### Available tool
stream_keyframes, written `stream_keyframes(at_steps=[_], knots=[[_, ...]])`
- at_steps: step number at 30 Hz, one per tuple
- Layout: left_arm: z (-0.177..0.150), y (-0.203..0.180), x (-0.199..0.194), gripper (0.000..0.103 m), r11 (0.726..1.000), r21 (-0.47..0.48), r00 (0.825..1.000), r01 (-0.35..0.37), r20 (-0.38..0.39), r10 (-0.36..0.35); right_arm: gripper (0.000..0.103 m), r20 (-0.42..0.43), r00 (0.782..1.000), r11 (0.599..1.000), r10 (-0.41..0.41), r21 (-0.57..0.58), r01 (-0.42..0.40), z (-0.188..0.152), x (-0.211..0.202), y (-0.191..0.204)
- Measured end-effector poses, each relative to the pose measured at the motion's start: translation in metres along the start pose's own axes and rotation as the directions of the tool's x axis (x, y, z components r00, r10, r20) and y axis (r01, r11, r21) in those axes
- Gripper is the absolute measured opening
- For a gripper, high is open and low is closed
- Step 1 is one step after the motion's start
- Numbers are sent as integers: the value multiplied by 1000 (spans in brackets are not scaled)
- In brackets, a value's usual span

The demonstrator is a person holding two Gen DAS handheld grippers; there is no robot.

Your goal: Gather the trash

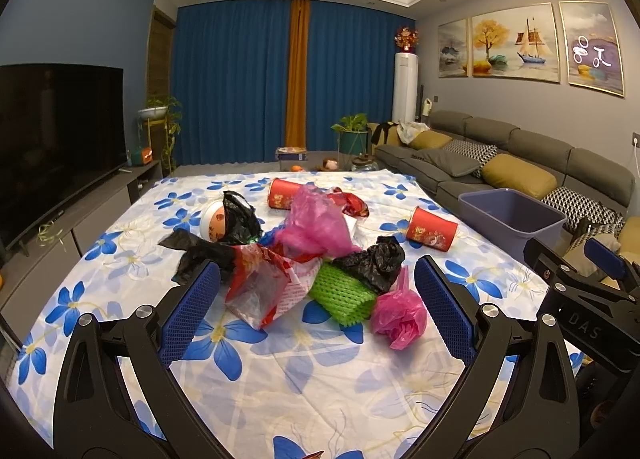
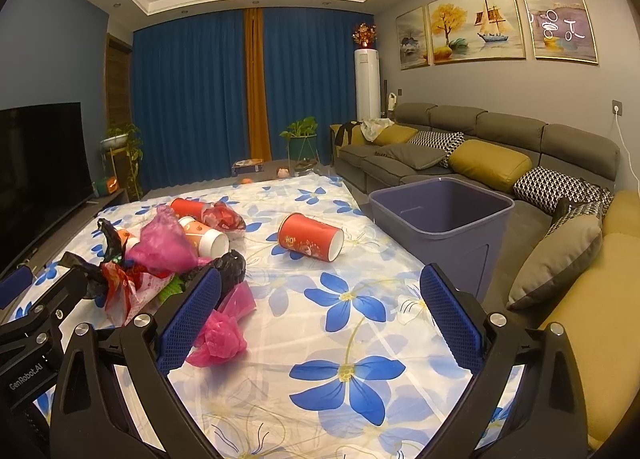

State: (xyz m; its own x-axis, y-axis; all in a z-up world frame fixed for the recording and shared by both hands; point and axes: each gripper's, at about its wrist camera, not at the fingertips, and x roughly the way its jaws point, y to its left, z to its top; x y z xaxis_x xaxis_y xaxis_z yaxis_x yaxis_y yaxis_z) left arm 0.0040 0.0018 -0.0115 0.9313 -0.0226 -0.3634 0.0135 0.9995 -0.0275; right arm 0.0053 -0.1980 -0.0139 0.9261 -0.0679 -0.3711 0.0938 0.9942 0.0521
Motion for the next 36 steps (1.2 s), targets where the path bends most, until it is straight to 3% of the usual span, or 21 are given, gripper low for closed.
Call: stream_keyframes(at_steps=[11, 21, 23, 25, 33, 36], knots=[[-5, 5, 7, 92, 1000, -6, 1000, 18, -7, -18, 95, -10, 1000, 1000, 14, -3, -14, -3, 7, -1], [-11, 38, 17, 92, 997, -56, 999, -46, -12, 46, 91, -76, 992, 993, 103, -56, -107, -19, 35, 25], [-11, 47, 19, 92, 996, -66, 998, -64, -10, 63, 87, -96, 988, 989, 121, -72, -128, -23, 43, 34], [-11, 52, 20, 92, 995, -74, 997, -73, -6, 73, 76, -124, 983, 986, 135, -83, -146, -26, 52, 44], [-10, 73, 30, 92, 991, -95, 996, -90, -6, 90, 70, -255, 948, 970, 189, -102, -220, -38, 89, 71], [-10, 75, 35, 92, 992, -90, 996, -87, -12, 86, 60, -297, 935, 966, 195, -109, -236, -42, 98, 73]])
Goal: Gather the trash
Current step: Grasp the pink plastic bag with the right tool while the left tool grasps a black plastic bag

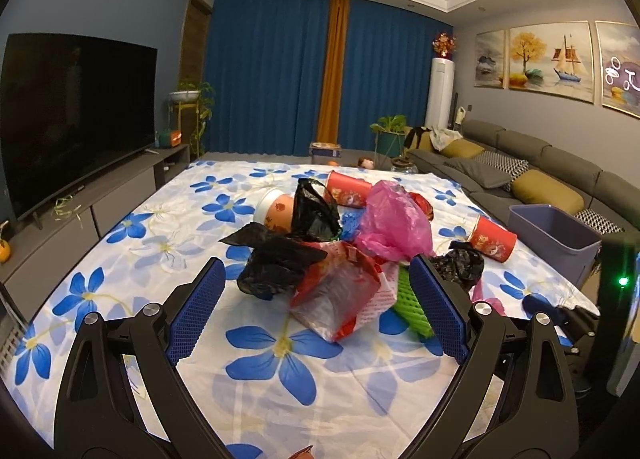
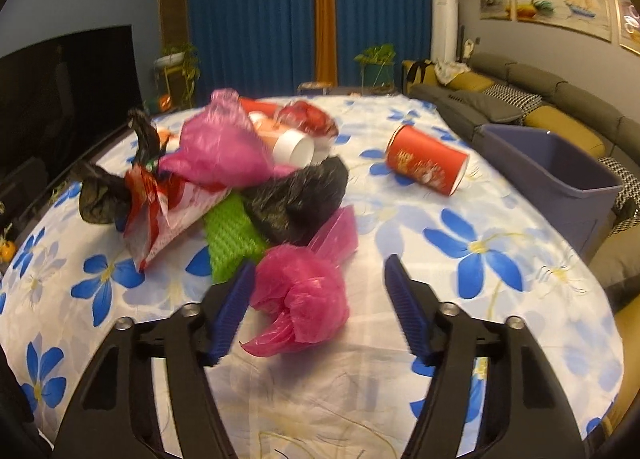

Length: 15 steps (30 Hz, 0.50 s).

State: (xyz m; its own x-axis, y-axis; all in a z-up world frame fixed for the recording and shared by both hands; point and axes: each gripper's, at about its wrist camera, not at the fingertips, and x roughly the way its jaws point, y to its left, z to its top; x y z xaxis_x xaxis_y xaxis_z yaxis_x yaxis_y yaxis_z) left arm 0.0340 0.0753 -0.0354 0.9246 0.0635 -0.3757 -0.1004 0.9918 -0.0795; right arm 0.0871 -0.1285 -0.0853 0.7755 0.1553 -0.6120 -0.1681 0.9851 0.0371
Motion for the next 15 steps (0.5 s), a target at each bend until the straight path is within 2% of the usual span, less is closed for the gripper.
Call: stream_keyframes(at_steps=[2, 4, 7, 10, 15], knots=[[1, 1, 3, 92, 1000, 4, 1000, 2, -1, -2, 52, -19, 1000, 1000, 4, -8, -4, 0, 5, 1], [2, 3, 7, 89, 1000, 0, 1000, 3, -5, -3, 36, -38, 999, 1000, 24, -11, -25, -1, 9, 2], [5, 12, 15, 85, 1000, -21, 1000, 0, -23, -1, 28, -46, 998, 999, 47, -13, -48, -1, 11, 2], [7, 22, 21, 81, 999, -41, 999, -12, -34, 10, 23, -29, 999, 999, 44, -32, -45, -2, 8, 2], [14, 43, 35, 77, 997, -78, 998, -20, -64, 15, 22, -8, 998, 998, 55, -11, -55, -3, -5, -9]])
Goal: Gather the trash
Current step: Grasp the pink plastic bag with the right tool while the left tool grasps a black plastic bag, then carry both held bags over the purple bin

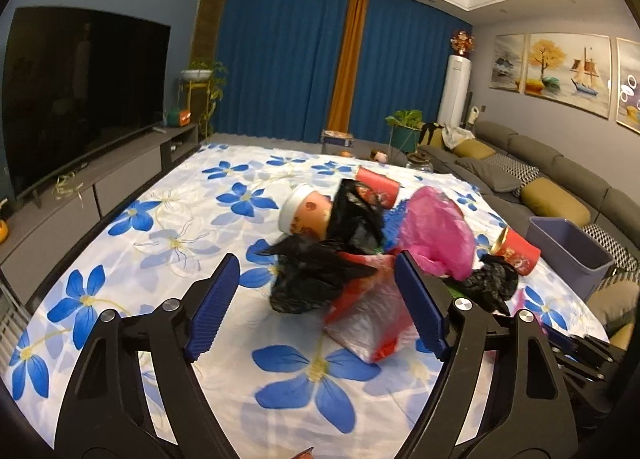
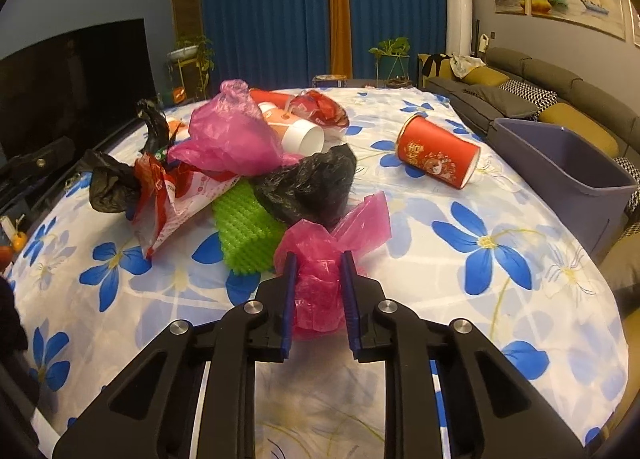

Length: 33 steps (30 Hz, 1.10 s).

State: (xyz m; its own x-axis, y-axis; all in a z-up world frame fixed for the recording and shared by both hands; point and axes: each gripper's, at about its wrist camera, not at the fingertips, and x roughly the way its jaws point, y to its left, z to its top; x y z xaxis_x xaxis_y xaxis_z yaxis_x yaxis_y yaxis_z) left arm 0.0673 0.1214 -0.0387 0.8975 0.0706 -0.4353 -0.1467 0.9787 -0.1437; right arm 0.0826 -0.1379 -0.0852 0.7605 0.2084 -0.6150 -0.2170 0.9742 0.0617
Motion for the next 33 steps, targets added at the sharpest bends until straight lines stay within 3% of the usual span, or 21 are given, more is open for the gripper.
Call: stream_keyframes(at_steps=[6, 9, 13, 17, 22, 27, 33], knots=[[10, 13, 29, 67, 998, -45, 997, 41, -66, -44, 22, 19, 1000, 1000, 11, 6, -11, -1, -13, -4], [12, 16, 48, 53, 996, -63, 990, 70, -120, -77, 22, 28, 999, 1000, 17, -1, -17, 0, -17, -2], [6, 23, 70, 28, 983, -125, 966, 137, -204, -161, 22, 32, 999, 1000, 17, -4, -17, 1, -19, -1], [-4, 29, 76, 0, 971, -167, 948, 171, -239, -208, 22, 34, 999, 1000, 19, 1, -19, 2, -19, -1], [-6, 32, 63, 0, 966, -182, 954, 181, -207, -218, 22, 47, 999, 1000, 24, -2, -24, 4, -23, 1], [13, 35, 19, 0, 965, -170, 972, 198, -96, -216, 22, 74, 997, 1000, 27, -9, -26, 7, -31, -1], [41, 25, -30, 0, 960, -136, 969, 246, 29, -244, 22, 125, 991, 999, 36, -1, -36, 14, -47, -6]])
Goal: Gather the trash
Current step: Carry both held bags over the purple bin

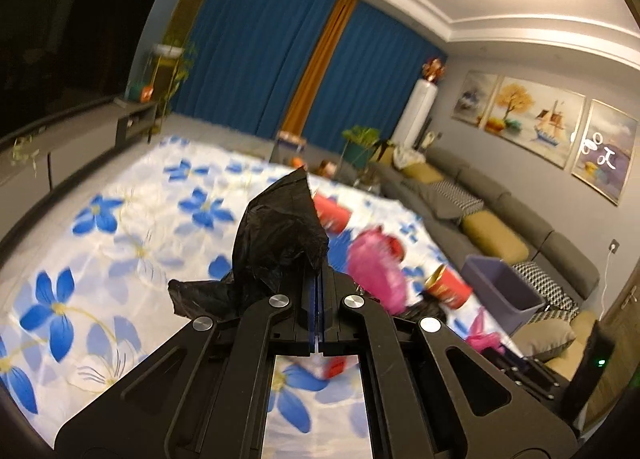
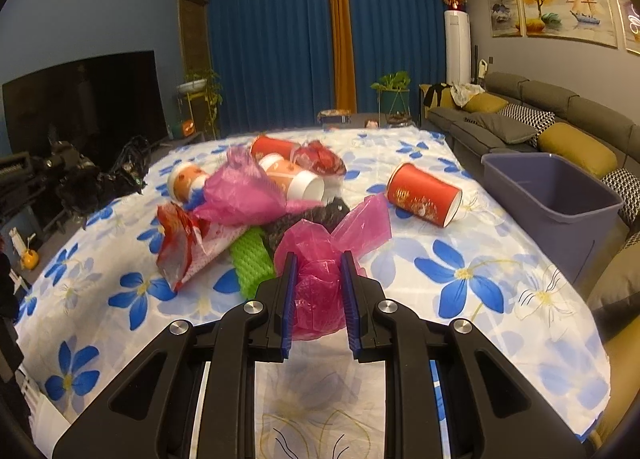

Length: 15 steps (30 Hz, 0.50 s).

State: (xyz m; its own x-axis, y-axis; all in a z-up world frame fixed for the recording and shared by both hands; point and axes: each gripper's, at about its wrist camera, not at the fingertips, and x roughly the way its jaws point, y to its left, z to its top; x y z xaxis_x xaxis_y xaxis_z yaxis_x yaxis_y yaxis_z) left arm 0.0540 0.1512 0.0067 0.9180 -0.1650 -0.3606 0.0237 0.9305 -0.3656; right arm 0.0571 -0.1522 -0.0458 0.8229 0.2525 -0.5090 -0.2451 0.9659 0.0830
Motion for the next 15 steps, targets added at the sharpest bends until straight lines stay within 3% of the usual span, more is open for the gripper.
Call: stream_keyframes(at_steps=[6, 11, 15], knots=[[11, -31, -8, 0, 997, 38, 997, 71, 26, -72, 22, 46, 999, 1000, 0, 5, 0, 11, -13, -9], [15, -79, 11, 0, 984, 108, 990, 142, 3, -143, 22, 89, 996, 1000, -14, 20, 13, 24, -25, -27], [15, -122, 32, 0, 966, 162, 979, 203, -24, -201, 22, 131, 989, 997, -71, 31, 67, 38, -34, -53]])
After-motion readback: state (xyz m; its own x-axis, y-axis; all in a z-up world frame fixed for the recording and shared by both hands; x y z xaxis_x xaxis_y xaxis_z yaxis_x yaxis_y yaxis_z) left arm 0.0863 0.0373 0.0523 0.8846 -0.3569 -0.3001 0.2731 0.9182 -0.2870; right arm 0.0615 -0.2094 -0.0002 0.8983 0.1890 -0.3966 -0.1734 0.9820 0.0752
